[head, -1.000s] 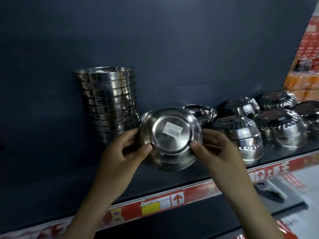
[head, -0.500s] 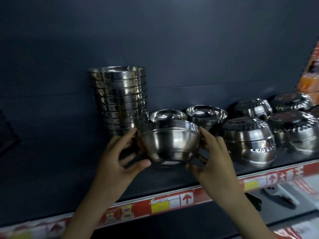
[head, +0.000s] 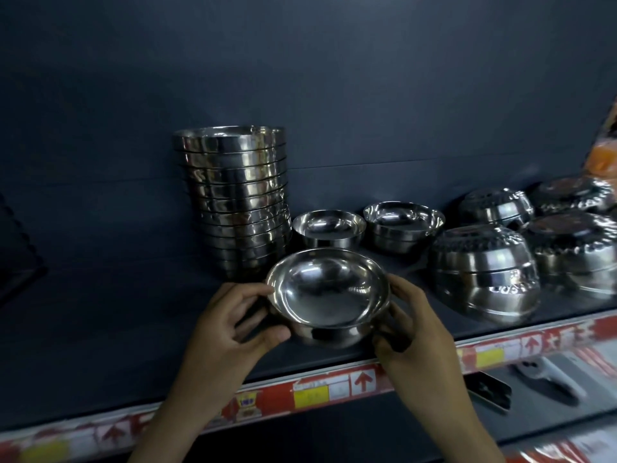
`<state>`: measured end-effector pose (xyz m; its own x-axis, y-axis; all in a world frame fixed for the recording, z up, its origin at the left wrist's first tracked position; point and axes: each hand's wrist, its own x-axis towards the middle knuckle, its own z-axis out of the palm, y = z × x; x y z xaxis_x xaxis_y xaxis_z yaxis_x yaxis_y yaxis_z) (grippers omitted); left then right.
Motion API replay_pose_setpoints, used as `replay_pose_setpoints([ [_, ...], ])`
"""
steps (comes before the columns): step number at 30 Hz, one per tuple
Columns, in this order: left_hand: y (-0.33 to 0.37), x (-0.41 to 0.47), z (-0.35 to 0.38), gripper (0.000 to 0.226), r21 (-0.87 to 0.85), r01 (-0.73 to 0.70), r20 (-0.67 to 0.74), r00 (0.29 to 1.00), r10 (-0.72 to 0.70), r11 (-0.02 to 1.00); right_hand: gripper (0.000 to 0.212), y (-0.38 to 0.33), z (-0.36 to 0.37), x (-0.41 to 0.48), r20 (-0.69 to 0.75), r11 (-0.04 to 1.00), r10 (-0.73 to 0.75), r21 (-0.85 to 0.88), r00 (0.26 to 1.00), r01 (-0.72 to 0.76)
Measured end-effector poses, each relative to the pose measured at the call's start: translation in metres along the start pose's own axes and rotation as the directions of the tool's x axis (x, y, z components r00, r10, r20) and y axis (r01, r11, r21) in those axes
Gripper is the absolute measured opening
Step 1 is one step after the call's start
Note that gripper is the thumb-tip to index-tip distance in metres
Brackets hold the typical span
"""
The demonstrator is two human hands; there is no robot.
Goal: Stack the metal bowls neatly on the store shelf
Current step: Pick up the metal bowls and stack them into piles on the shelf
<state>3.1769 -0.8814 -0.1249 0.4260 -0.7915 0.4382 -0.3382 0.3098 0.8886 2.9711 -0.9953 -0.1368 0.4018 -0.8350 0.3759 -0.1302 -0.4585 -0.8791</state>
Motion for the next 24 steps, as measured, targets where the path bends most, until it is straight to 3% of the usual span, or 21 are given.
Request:
replay_pose_setpoints([
  [4, 0.004, 0.000, -0.005, 0.057, 0.050, 0.045, 0.040, 0.998, -0.047, 0.998, 0.086, 0.001, -0.003, -0.003, 0.033, 1.000, 0.016, 0.011, 0.999, -0.017],
  [9, -0.001, 0.006, -0.014, 0.096, 0.063, 0.249, 0.098, 0.962, -0.254, 0.967, 0.082, -0.004, -0.013, -0.005, 0.117, 0.979, 0.082, 0.178, 0.990, -0.102],
  [12, 0.000, 0.008, -0.010, 0.093, 0.049, 0.245, 0.163, 0.954, -0.249, 0.968, 0.081, -0.008, -0.015, -0.005, 0.136, 0.969, 0.083, 0.222, 0.987, -0.112],
  [19, 0.008, 0.010, 0.000, 0.080, 0.043, 0.206, 0.117, 0.971, -0.210, 0.978, 0.064, -0.021, -0.013, 0.000, 0.057, 0.967, 0.080, 0.239, 0.995, -0.091],
  [24, 0.032, 0.013, -0.004, 0.076, 0.047, 0.110, 0.081, 0.990, -0.113, 0.993, 0.065, -0.041, -0.018, 0.004, 0.013, 0.955, 0.021, 0.295, 1.000, -0.024],
])
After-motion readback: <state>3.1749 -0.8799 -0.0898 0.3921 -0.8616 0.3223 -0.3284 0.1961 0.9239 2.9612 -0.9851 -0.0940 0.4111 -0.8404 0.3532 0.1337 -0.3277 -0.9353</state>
